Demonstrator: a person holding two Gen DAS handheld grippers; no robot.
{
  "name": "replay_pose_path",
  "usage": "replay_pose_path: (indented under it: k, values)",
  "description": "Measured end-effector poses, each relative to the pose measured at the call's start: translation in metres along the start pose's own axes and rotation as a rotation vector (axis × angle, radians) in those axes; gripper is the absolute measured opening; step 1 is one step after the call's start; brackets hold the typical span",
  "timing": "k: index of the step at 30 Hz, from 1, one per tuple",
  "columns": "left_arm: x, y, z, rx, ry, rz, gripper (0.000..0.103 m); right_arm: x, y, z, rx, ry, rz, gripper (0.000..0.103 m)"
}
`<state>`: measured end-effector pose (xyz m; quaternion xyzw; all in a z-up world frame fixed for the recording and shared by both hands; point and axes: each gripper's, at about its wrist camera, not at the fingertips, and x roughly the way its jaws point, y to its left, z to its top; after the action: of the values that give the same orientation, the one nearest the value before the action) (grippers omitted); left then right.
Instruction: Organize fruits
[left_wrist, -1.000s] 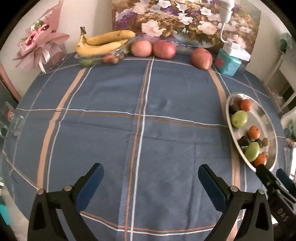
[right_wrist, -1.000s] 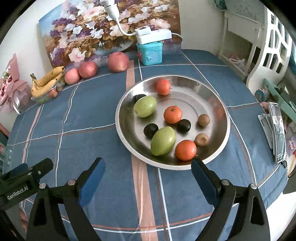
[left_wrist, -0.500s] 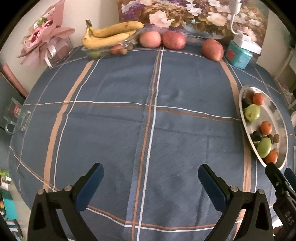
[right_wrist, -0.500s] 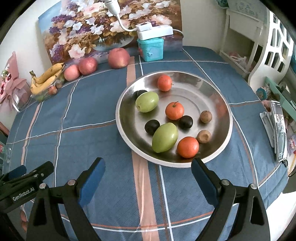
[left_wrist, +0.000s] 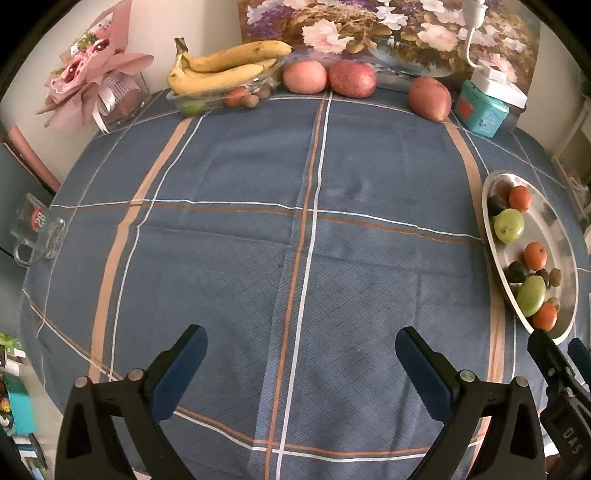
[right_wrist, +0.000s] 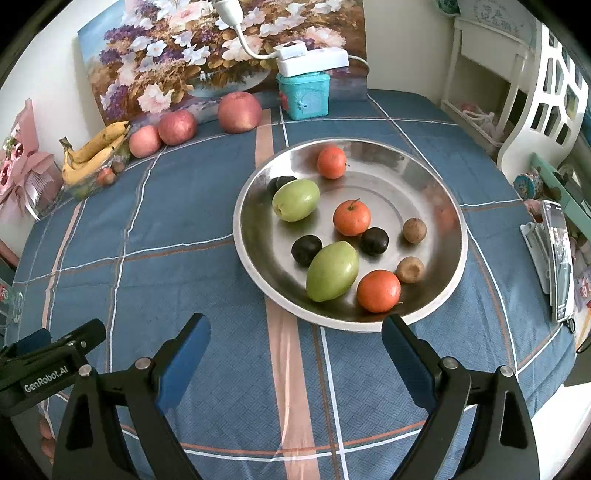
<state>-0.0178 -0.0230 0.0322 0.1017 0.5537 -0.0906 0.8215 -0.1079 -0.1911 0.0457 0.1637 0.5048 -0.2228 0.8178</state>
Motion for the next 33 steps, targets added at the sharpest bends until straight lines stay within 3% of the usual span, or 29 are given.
replay_pose_path:
  k: [33]
  values:
    - [0.0024, 0.0072, 0.0007, -0.023, 0.013, 0.02, 0.103, 0.0039, 0.0034, -0.0016, -0.016, 0.011, -0.004, 0.094]
